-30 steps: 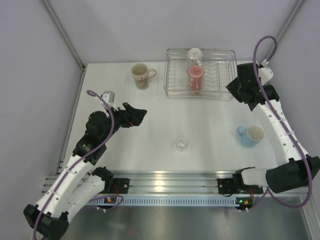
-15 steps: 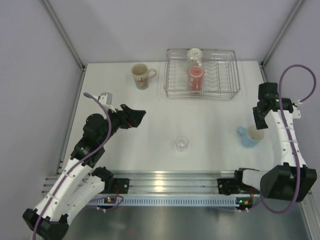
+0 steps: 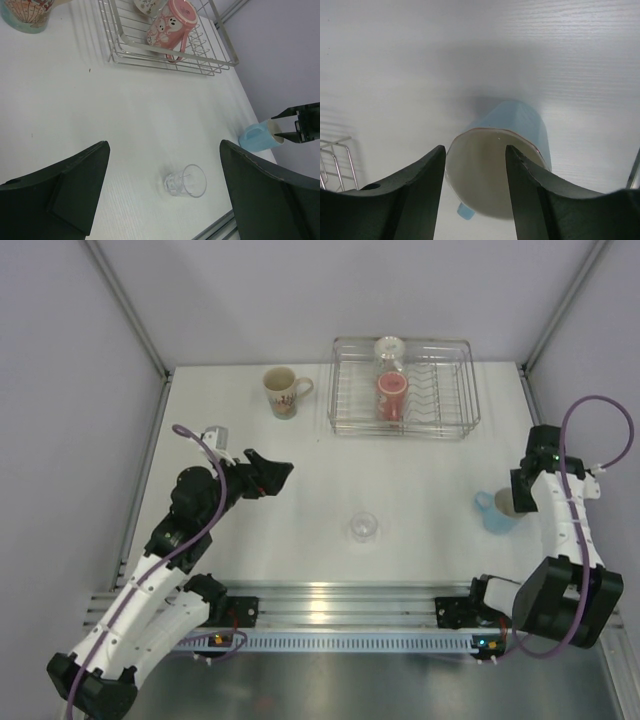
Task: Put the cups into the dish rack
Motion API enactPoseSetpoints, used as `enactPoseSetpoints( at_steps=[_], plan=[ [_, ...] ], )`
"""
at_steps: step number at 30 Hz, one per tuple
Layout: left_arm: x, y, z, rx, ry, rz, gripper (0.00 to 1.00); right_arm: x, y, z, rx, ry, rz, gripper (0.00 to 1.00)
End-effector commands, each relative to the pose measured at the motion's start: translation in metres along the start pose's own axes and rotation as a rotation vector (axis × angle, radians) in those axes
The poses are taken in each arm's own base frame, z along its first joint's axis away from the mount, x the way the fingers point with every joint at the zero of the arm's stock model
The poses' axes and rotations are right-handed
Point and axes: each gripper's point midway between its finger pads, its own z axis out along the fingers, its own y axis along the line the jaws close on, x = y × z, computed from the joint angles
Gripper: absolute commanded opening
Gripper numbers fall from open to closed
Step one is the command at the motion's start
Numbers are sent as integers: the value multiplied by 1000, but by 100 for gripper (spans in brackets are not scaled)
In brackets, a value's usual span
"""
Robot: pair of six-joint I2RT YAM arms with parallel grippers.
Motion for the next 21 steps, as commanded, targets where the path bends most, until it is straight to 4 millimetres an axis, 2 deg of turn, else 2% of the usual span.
enactPoseSetpoints(
  at_steps=[1, 6, 11, 12, 21],
  plan=[
    [-2, -4, 1, 22, -11, -4, 97, -2, 18, 8, -74, -3, 22, 52],
    [-1, -3, 5, 20, -8, 0, 97, 9, 23, 21, -82, 27, 0, 50],
    [-2, -4, 9, 25, -3, 0, 97, 13, 25, 24, -92, 45, -20, 47],
    [0, -4, 10, 22, 3, -2, 97, 13, 24, 25, -86, 42, -23, 42],
    [3, -5, 14, 36, 15, -16, 96, 29, 24, 37, -107, 91, -84, 27]
  ],
)
